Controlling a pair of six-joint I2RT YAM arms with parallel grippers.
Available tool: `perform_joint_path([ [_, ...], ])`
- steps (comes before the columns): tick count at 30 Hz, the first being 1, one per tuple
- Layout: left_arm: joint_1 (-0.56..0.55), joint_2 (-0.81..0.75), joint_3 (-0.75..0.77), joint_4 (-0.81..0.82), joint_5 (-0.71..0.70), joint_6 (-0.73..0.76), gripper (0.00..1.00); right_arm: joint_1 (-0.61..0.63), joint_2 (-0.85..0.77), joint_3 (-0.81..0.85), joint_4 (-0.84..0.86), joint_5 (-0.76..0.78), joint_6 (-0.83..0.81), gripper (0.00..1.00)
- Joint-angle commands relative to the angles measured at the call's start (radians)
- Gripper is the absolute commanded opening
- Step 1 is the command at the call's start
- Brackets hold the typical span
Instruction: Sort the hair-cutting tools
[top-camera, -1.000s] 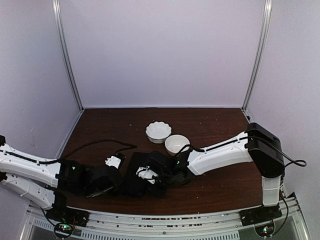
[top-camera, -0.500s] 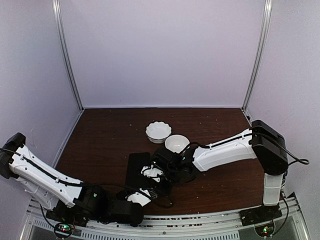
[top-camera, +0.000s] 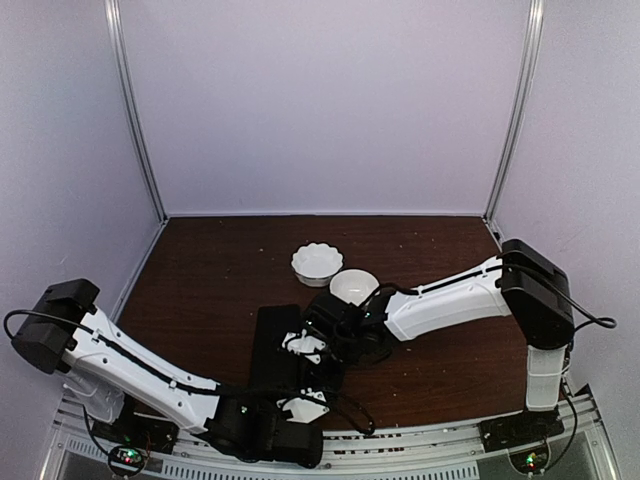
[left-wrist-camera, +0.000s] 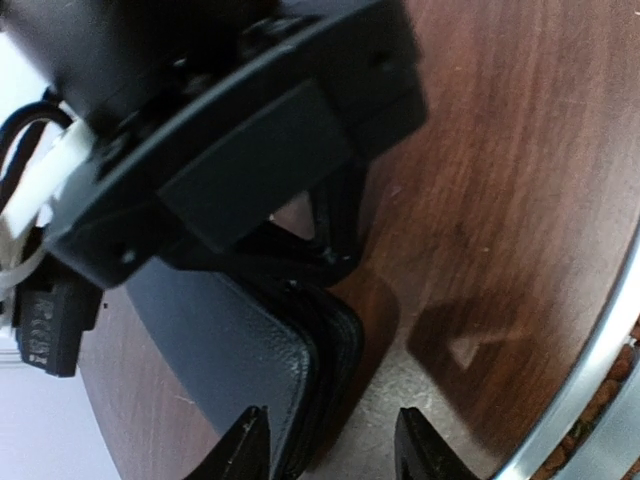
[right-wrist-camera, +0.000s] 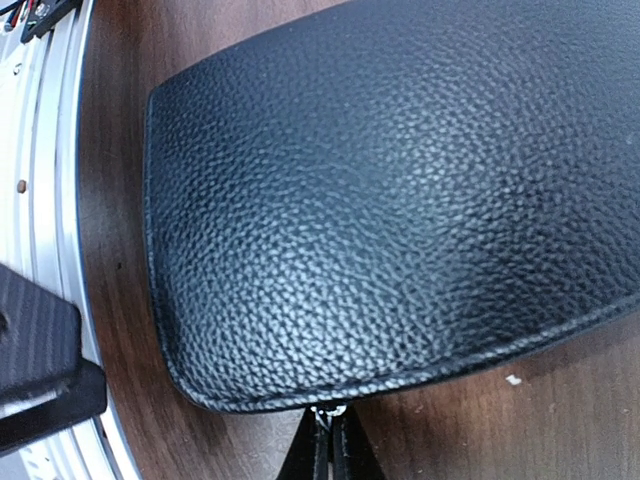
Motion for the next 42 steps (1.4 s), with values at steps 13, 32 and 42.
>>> perform_joint_path([
  [13,0.025,-0.217,-0.191,0.219,0.058,0.069,0.60,-0.004,0.029,0.041,-0.044,-0.071,-0.017,0.00],
  [32,0.089,-0.100,-0.150,0.238,0.073,0.210,0.48,-0.007,0.032,0.043,-0.034,-0.082,-0.006,0.00],
  [42,0.092,0.043,-0.016,0.115,0.006,0.244,0.38,-0.006,0.031,0.037,-0.040,-0.091,-0.007,0.00],
])
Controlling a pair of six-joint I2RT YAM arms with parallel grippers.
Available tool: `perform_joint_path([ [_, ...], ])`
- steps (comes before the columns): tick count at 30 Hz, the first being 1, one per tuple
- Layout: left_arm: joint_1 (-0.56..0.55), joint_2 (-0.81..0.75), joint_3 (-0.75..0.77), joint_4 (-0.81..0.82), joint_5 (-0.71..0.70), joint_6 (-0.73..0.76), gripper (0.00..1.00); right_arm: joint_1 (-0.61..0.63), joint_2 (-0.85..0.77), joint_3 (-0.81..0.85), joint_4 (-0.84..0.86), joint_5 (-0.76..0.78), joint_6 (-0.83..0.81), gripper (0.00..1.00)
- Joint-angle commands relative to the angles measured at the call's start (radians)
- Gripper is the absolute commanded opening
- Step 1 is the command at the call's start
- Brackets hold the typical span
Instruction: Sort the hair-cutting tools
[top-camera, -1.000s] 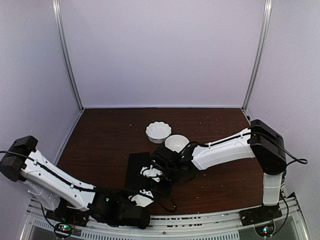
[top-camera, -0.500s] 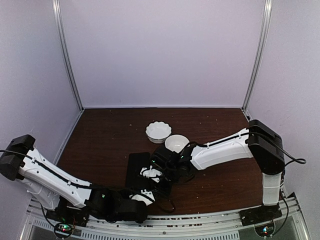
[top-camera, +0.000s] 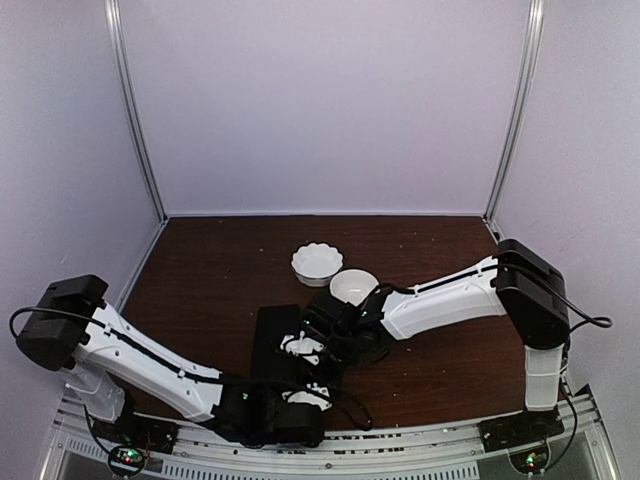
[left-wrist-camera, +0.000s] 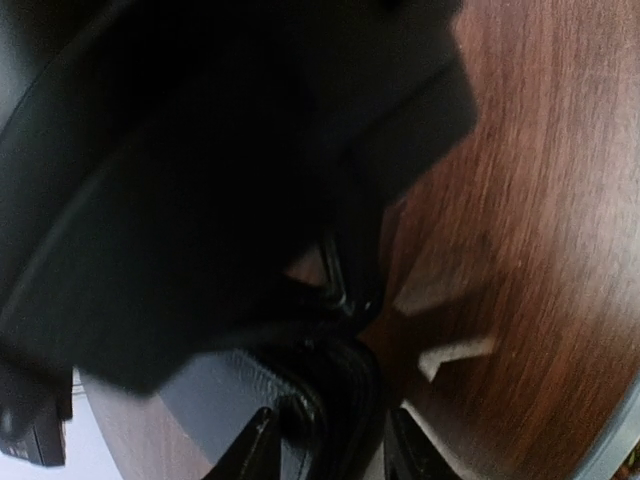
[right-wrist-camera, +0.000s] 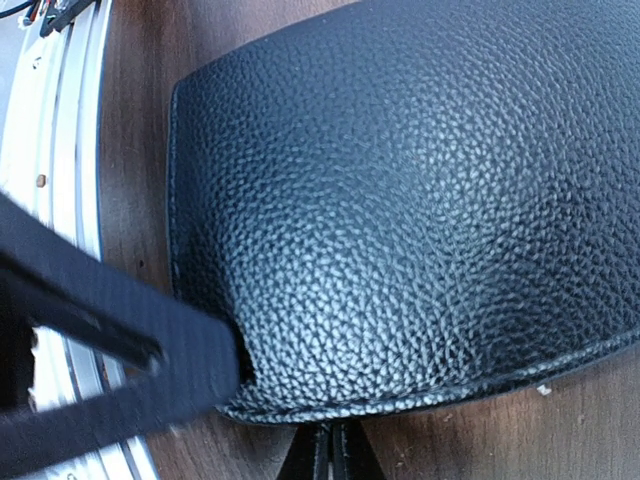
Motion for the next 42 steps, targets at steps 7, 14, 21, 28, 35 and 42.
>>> perform_joint_path([
  [7,0.005,0.070,0.079,-0.077,-0.055,0.018,0.30,-0.008,-0.018,-0.003,-0.013,-0.010,-0.014,0.00],
  [14,0.005,0.086,0.092,-0.115,-0.057,0.004,0.03,-0.010,-0.014,0.006,-0.021,-0.013,-0.011,0.00],
  [21,-0.009,0.055,0.077,-0.135,0.017,-0.023,0.00,-0.029,-0.065,-0.001,-0.034,0.008,-0.029,0.00],
  [28,-0.054,-0.025,0.027,-0.063,0.160,0.004,0.00,-0.134,-0.019,0.046,-0.067,0.029,-0.036,0.00],
  [35,-0.081,-0.053,0.003,-0.068,0.216,-0.058,0.00,-0.195,0.016,0.101,-0.098,0.075,-0.043,0.00],
  [42,-0.092,-0.085,0.003,-0.105,0.222,-0.135,0.00,-0.254,0.008,0.099,-0.107,0.118,-0.052,0.00],
])
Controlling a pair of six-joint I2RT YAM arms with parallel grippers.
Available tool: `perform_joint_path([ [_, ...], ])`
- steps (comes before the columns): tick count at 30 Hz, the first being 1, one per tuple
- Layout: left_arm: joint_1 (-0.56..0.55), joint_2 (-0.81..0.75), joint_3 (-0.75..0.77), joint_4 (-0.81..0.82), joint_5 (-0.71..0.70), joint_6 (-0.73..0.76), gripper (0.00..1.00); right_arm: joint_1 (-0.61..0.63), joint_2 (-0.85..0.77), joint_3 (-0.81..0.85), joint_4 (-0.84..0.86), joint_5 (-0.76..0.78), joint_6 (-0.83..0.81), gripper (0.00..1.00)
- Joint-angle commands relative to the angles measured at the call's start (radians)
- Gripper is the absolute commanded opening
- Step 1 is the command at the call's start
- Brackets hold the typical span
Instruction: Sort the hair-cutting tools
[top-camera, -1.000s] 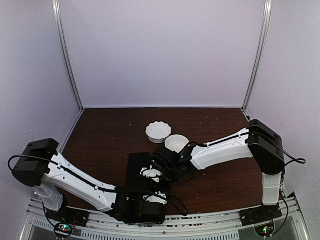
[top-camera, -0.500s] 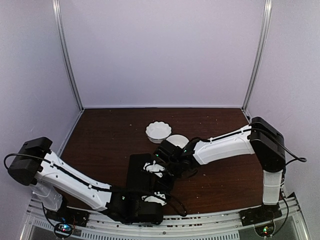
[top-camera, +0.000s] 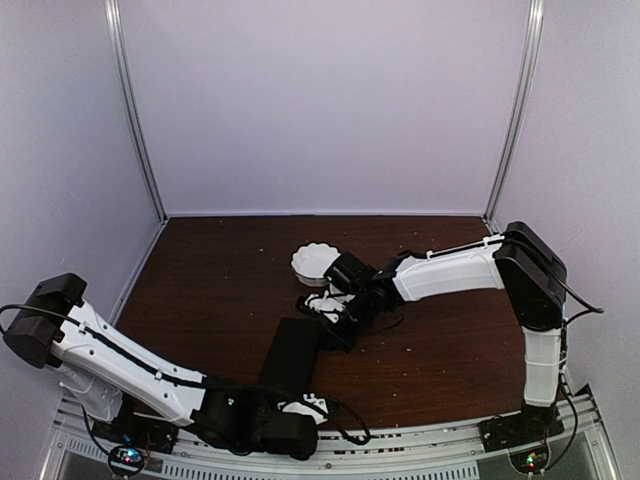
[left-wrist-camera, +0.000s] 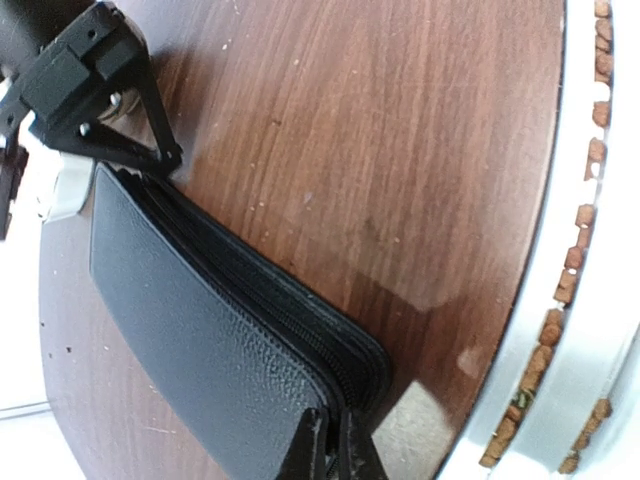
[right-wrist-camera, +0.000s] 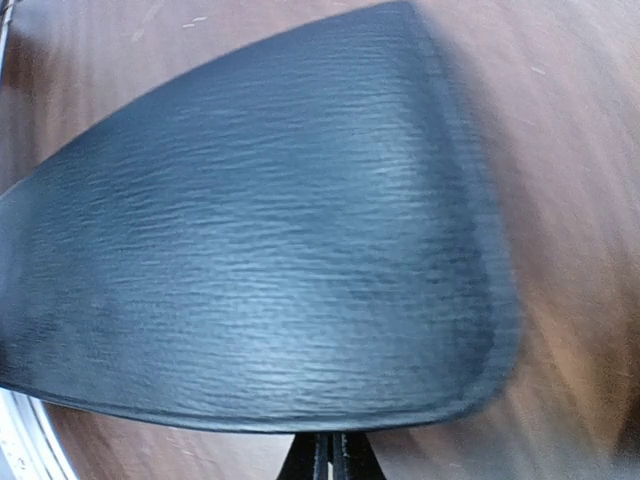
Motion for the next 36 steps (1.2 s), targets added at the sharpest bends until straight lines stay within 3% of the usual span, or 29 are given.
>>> perform_joint_path([
  [1,-0.022,-0.021,-0.011,-0.042,0.103,-0.092,0.00,-0.046,-0.007,0.025,-0.011,0.079,-0.017,0.00],
  [13,-0.023,0.000,0.001,-0.139,0.019,-0.276,0.00,-0.124,-0.077,-0.067,-0.057,0.088,-0.094,0.00],
  [14,-0.023,-0.002,0.004,-0.162,0.002,-0.303,0.02,-0.124,-0.086,-0.084,-0.062,0.082,-0.099,0.00],
  [18,-0.023,-0.042,0.024,-0.196,-0.015,-0.337,0.31,-0.124,-0.127,-0.137,-0.095,0.055,-0.102,0.00],
  [25,-0.005,-0.039,0.197,-0.187,-0.093,-0.161,0.47,-0.113,-0.224,-0.252,-0.097,0.009,-0.141,0.00],
  [30,0.061,0.003,0.206,-0.058,-0.067,-0.055,0.48,-0.037,-0.252,-0.293,-0.109,-0.065,-0.176,0.00],
  [36,0.130,0.040,0.165,0.035,0.005,0.075,0.46,0.043,-0.227,-0.216,-0.149,-0.117,-0.171,0.00],
])
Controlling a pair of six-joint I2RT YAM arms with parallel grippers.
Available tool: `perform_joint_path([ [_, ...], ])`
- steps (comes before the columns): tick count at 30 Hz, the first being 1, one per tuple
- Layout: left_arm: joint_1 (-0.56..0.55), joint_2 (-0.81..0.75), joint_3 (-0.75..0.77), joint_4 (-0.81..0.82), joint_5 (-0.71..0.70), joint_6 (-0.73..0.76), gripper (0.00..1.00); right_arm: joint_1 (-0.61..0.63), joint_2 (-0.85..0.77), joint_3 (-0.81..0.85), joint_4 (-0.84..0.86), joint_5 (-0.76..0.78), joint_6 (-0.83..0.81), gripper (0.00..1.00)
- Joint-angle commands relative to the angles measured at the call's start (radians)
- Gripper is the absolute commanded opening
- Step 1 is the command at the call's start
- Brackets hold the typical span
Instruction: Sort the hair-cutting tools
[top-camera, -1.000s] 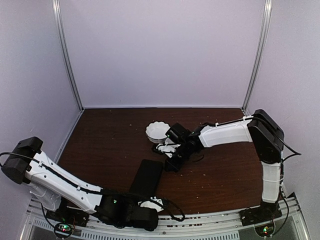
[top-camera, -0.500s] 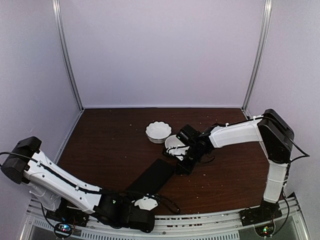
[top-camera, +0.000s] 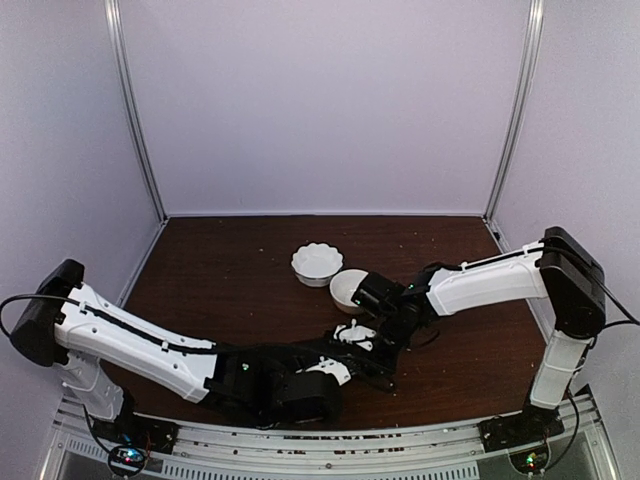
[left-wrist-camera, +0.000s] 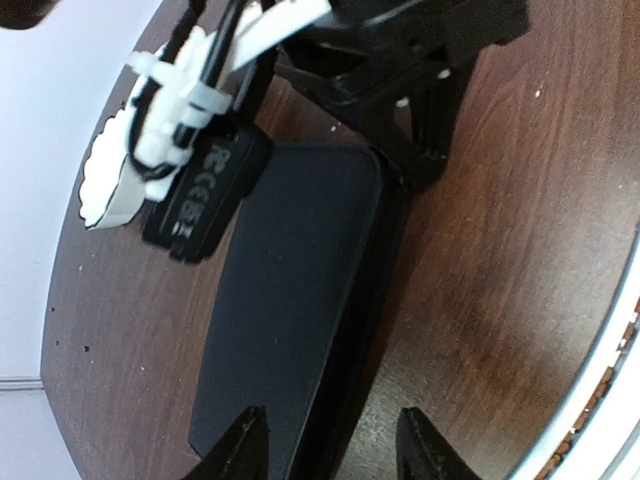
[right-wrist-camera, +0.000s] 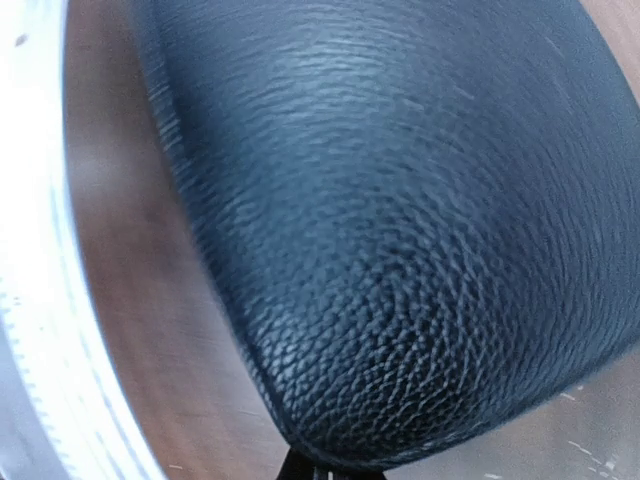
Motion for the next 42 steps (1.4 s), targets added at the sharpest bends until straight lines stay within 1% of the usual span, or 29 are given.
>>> perform_joint_path([
  [1,0.042,0.022,-0.043,0.115,0.056,0.133,0.46,0.029,-0.004,0.061,-0.023,-0.071,-0.016,0.00],
  [5,0.075,0.038,-0.055,0.171,0.077,0.203,0.45,0.030,0.004,0.050,-0.015,-0.076,-0.016,0.00],
  [15,0.117,0.144,-0.011,0.256,0.155,0.362,0.40,0.030,0.022,0.056,-0.016,-0.083,-0.017,0.00],
  [18,0.123,0.177,0.010,0.254,0.133,0.366,0.39,0.030,0.024,0.054,-0.015,-0.081,-0.019,0.00],
  [20,0.125,0.200,0.020,0.247,0.077,0.360,0.38,0.030,0.025,0.051,-0.014,-0.080,-0.020,0.00],
  [22,0.126,0.217,0.027,0.243,0.047,0.361,0.34,0.029,0.025,0.048,-0.014,-0.081,-0.020,0.00],
  [26,0.125,0.234,0.027,0.248,0.006,0.357,0.23,0.029,0.029,0.048,-0.017,-0.081,-0.020,0.00],
  [30,0.126,0.249,0.034,0.247,-0.031,0.356,0.15,0.024,0.025,0.047,-0.020,-0.083,-0.021,0.00],
  [34,0.127,0.245,0.036,0.242,-0.021,0.362,0.00,0.000,0.020,0.048,-0.027,-0.082,-0.020,0.00],
  [38,0.126,0.208,0.022,0.236,0.031,0.379,0.00,-0.056,0.022,0.069,-0.048,-0.076,-0.028,0.00],
  [42,0.126,0.151,-0.022,0.255,0.093,0.385,0.00,-0.115,0.047,0.111,-0.099,-0.060,-0.069,0.00],
])
